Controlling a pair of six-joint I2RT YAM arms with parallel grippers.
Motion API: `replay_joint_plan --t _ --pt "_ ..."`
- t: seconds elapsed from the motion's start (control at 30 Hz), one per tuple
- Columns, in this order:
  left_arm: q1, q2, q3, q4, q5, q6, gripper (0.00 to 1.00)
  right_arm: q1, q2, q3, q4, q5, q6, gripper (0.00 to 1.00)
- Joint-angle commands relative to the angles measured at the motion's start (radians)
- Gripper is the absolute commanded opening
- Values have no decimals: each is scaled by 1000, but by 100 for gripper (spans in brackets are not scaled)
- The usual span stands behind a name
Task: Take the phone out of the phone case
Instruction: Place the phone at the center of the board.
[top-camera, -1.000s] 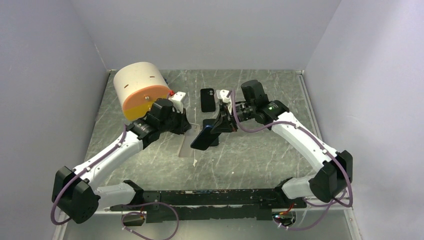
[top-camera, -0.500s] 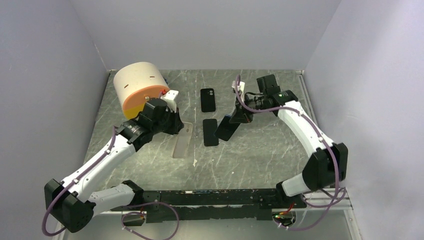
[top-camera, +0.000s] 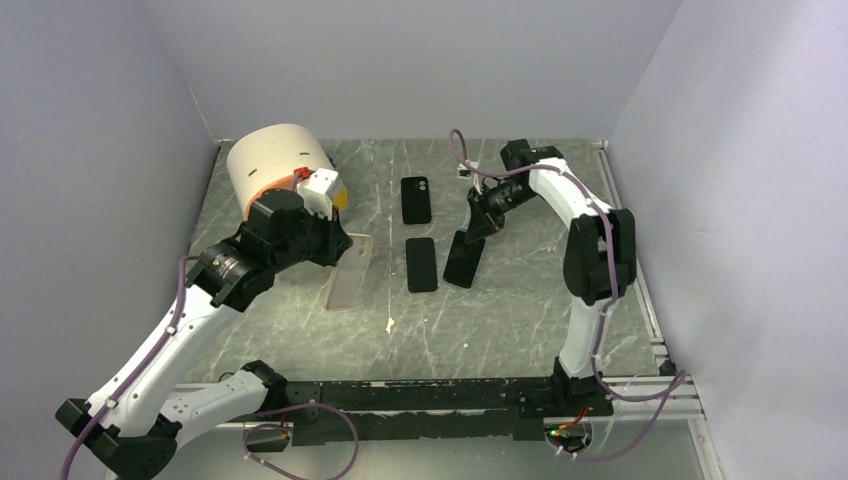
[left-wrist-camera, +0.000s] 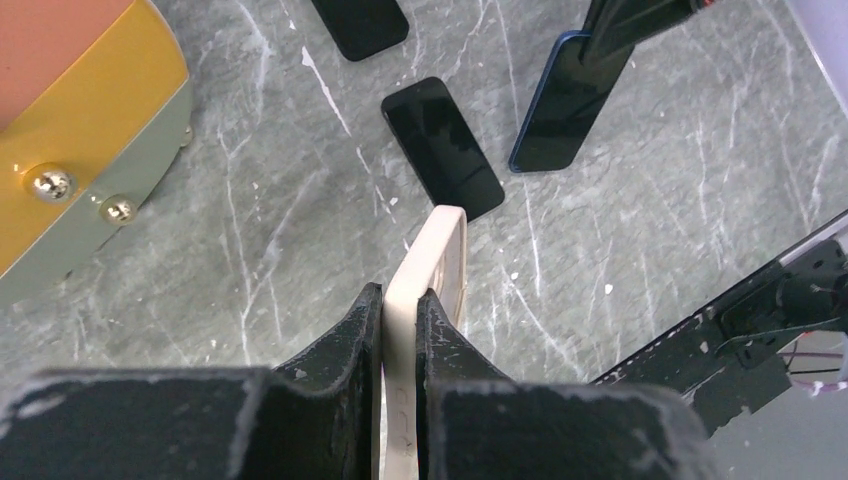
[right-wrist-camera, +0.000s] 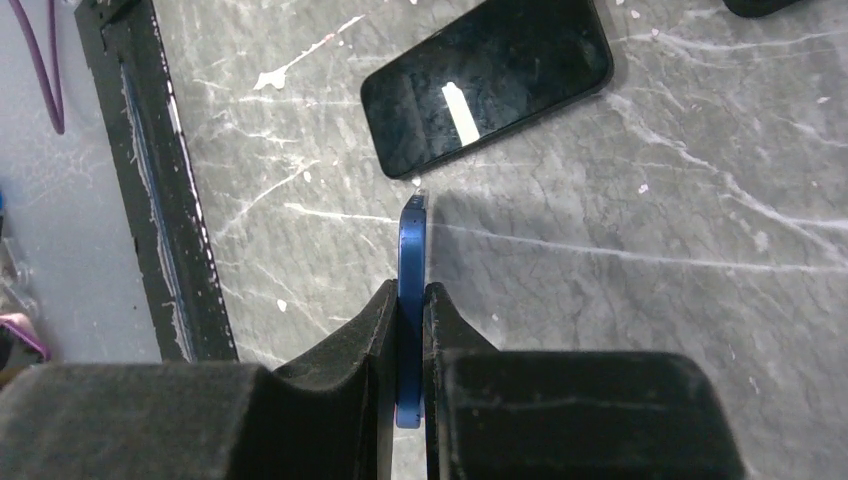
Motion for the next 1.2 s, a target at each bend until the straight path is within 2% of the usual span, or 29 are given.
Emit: replay_joint_plan --t 0.0,0.1,0.2,0.3,0.5,0.67,0.8,0.9,1.17 --pt "-1 -52 -11 -18 -18 78 2 -4 106 135 -171 -78 -117 0" --pt "9 -89 -52 2 -20 80 3 -4 190 211 -226 -85 -146 0" --pt "44 -119 -85 22 -6 81 3 -2 271 289 -295 -95 -194 12" --pt "104 -137 -117 41 49 80 3 -2 336 335 -334 -97 -219 19" --pt "235 -149 -157 78 200 73 3 -2 455 437 -365 -92 -231 22" --pt "285 -155 -166 89 244 74 3 -4 531 511 -345 -84 -191 28" --pt "299 -159 -174 94 257 74 2 -4 519 487 -230 -41 -83 47" --pt "307 -162 -177 95 266 74 3 -11 477 429 -111 -10 18 56" --pt "326 -175 -181 95 281 75 3 -24 198 70 378 129 341 67"
